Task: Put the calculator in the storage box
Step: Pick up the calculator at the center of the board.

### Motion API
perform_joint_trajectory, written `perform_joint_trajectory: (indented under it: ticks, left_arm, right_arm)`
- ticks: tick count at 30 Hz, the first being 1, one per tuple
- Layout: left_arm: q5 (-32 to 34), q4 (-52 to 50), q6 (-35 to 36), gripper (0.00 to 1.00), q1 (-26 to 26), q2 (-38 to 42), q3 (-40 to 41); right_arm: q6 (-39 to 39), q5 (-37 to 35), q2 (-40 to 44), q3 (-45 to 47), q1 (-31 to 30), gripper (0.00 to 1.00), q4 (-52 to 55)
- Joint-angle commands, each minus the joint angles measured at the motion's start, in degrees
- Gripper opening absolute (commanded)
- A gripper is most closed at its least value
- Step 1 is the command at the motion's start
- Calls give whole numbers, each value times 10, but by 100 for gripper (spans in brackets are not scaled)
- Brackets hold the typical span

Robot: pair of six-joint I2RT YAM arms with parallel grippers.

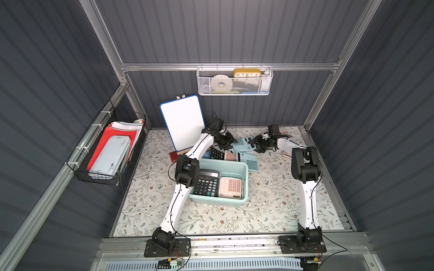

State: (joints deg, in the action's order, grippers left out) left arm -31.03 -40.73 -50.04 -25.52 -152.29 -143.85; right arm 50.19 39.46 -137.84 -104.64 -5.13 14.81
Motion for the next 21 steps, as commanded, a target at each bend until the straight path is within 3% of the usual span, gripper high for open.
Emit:
perform_joint_trajectory:
  ticks: [1,5,9,14,19,21]
  left_arm:
    - [-23,18,-9,44,1,-11,-11]
    - [-27,19,-8,43,2,-7,-11]
    - [-31,13,-7,43,6,11,-12]
    - [-27,-5,2,45,11,56,-14]
    - [-20,-26,15,53,11,109,-8]
    - [-11,-36,24,60,11,134,-4]
  right_arm:
    - [-1,15,-13,-7,0,45,-6]
    - [-3,14,-4,-2,0,36,-9]
    - [-7,11,21,16,2,15,-18]
    - [-9,4,70,53,8,1,-36]
    - [-28,0,126,78,13,0,-25]
    - [-44,-1,149,83,14,0,-10]
